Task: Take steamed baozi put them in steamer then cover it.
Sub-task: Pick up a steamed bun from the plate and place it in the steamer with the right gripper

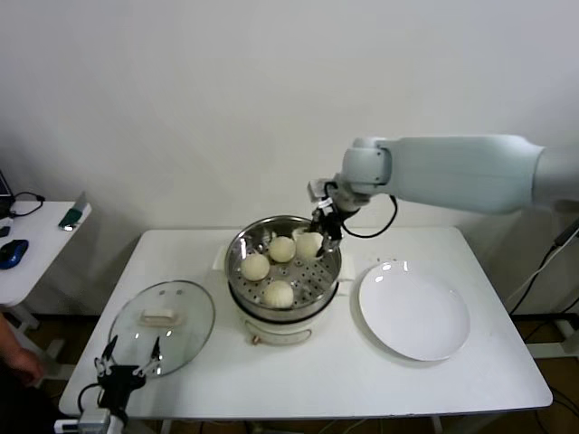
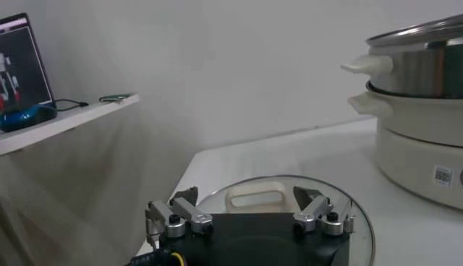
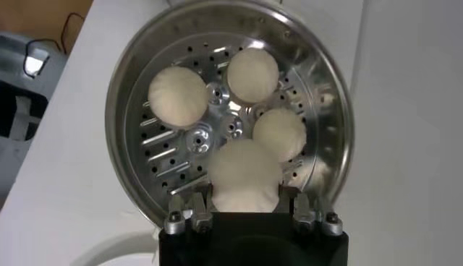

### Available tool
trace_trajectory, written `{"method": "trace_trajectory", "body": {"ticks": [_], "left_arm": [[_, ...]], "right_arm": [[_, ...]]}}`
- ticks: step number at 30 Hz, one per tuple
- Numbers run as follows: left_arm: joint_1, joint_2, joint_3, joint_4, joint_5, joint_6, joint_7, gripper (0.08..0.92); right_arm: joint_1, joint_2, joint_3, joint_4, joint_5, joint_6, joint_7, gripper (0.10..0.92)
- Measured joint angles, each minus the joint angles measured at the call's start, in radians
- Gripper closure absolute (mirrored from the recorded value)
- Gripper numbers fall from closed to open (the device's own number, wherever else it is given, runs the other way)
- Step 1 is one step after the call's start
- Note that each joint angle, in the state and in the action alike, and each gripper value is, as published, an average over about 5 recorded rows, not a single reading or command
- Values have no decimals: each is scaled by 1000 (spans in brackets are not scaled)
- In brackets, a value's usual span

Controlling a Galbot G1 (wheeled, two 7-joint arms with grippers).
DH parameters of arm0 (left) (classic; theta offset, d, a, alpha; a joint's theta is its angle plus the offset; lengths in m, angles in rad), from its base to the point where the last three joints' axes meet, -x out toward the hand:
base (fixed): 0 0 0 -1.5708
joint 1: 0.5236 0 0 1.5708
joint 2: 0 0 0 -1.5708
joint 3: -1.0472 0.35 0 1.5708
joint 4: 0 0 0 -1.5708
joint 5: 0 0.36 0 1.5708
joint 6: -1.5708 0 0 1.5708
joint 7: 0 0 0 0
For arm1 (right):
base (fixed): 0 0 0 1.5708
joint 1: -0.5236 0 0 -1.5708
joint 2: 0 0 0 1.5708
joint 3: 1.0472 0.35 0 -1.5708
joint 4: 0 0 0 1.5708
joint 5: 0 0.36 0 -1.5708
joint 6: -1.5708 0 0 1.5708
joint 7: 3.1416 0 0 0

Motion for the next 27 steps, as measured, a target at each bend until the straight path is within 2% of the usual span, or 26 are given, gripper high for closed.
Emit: {"method": "trace_trajectory", "body": {"ticks": [20, 23, 27], "left_arm": [[-3, -1, -1, 4, -3, -6, 0, 177], [-5, -1, -1, 5, -4, -6, 0, 177], [-6, 0, -1, 6, -4, -6, 0, 177]], "right_arm": [[-89, 52, -7, -34, -103, -8, 16, 396], [-88, 59, -10, -41, -105, -4, 10, 367], [-85, 68, -11, -50, -104, 6, -1, 275]]}}
